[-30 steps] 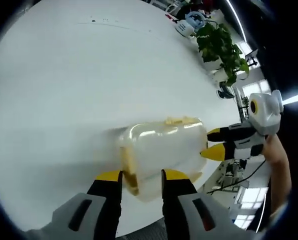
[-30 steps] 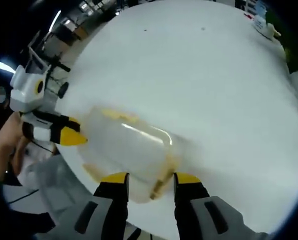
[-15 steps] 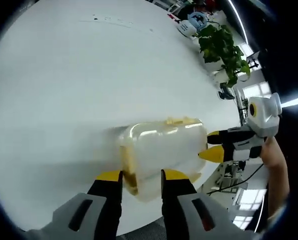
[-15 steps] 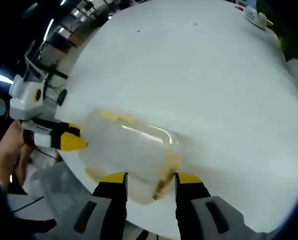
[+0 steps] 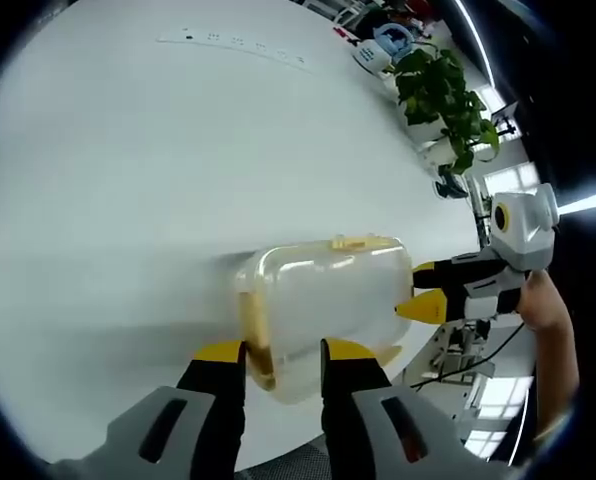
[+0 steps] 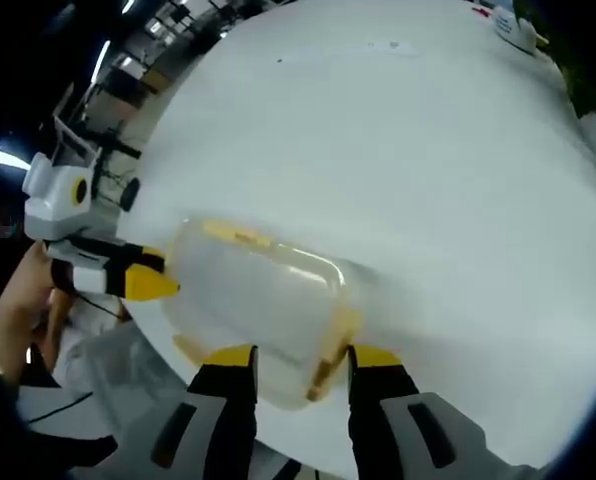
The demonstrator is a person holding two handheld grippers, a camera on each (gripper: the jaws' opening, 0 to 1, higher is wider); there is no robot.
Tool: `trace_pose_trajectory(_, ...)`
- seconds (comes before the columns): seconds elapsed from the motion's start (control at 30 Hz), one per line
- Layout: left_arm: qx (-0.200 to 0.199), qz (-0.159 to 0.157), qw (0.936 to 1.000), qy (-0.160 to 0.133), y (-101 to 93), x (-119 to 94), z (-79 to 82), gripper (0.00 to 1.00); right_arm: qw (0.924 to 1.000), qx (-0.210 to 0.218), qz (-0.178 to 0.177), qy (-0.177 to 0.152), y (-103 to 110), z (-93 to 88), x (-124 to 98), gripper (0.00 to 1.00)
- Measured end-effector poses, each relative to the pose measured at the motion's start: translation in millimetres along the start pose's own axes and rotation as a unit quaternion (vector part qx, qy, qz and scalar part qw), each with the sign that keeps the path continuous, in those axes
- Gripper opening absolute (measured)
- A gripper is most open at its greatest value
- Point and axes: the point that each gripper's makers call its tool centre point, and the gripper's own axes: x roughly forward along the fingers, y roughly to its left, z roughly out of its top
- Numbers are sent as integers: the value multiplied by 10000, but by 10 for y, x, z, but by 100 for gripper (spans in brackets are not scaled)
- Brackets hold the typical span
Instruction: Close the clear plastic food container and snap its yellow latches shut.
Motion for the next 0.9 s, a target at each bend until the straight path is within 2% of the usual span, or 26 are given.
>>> trace_pose_trajectory(0.27,-60,2,10000,-6,4,3,12,27,10000,-19,74,-31,23,21,-5,32)
trace_pose_trajectory(0.3,-45,13,10000,-7,9,2,12,26,9998,181,16,22,32,9,-8,31)
trace_pose_trajectory(0.43,-73,-6,10000,-9,5,4,14,26,9998,183,76,-23,7,25,-5,31)
trace_pose_trajectory(0.5,-91,-27,10000,-17,16,13,29,26,9994,300,157,-73,1,20,2,31)
trace_pose_trajectory(0.67,-190,-154,9996,-138,13,20,11,25,9995,256,155,-110,12,12,7,31)
trace_pose_trajectory(0.83,-212,-146,9997,-6,-23,25,-8,23,9997,231,90,-12,42,-4,23,33)
trace_pose_trajectory(0.87,-676,-304,9972,139,-54,48,-81,23,9998,170,53,7,44,-6,23,33)
trace_pose_trajectory(0.9,-519,-339,9981,43,-3,53,-63,23,9998,172,50,18,48,-10,18,33)
